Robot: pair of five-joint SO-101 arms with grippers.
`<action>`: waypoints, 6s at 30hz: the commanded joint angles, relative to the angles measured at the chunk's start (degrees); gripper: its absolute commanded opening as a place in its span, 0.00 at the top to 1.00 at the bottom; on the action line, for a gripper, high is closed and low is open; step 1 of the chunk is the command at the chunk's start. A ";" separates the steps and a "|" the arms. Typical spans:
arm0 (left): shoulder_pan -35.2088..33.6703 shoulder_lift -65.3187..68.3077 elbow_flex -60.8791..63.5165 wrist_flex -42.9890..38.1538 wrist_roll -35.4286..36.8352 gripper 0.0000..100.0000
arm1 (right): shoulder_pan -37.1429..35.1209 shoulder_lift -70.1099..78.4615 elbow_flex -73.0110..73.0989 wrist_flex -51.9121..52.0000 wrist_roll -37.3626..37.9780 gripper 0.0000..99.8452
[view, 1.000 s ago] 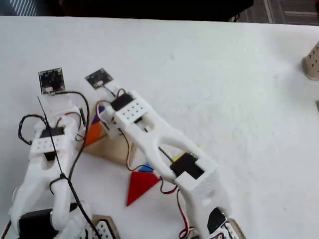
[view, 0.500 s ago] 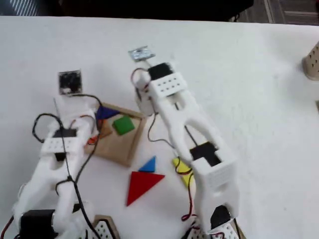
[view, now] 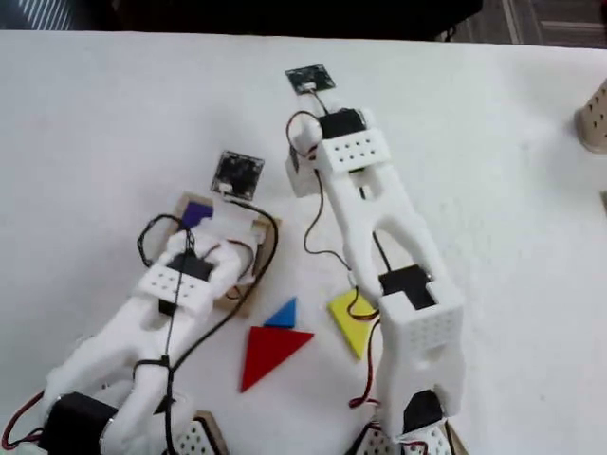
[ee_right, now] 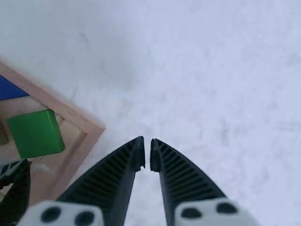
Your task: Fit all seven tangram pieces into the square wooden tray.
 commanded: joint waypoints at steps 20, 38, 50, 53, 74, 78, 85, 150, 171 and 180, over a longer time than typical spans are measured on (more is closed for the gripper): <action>-10.42 15.87 -13.45 7.65 -0.09 0.98 | 0.84 -0.75 0.18 -0.92 0.62 0.98; -10.15 0.31 -7.47 5.71 0.00 0.98 | 0.92 -0.84 -0.09 -0.92 0.62 0.98; 3.47 11.74 -8.35 -4.57 5.19 0.98 | 0.75 -0.84 -0.09 -0.92 0.62 0.98; 3.03 17.71 -12.31 -4.48 5.19 0.98 | 0.75 -0.84 -0.09 -0.92 0.62 0.98; -4.00 18.95 -13.10 2.46 -0.79 0.98 | 0.84 -0.84 0.00 -0.92 0.62 0.98; -4.00 15.78 -12.40 2.64 -0.79 0.98 | 0.84 -0.84 0.00 -0.92 0.62 0.98; -4.44 -4.88 -0.97 9.93 -1.23 0.98 | 0.66 -0.84 0.00 -0.92 0.70 0.98; -15.43 0.57 -2.02 22.68 -13.36 0.98 | -0.40 2.59 -0.44 -3.30 0.88 0.98; -7.69 -6.37 -1.23 16.26 -6.51 0.98 | -0.40 2.59 -0.44 -3.30 1.05 0.98; -11.12 2.51 -5.45 15.82 -6.42 0.98 | -0.31 2.59 -0.44 -3.30 1.05 0.98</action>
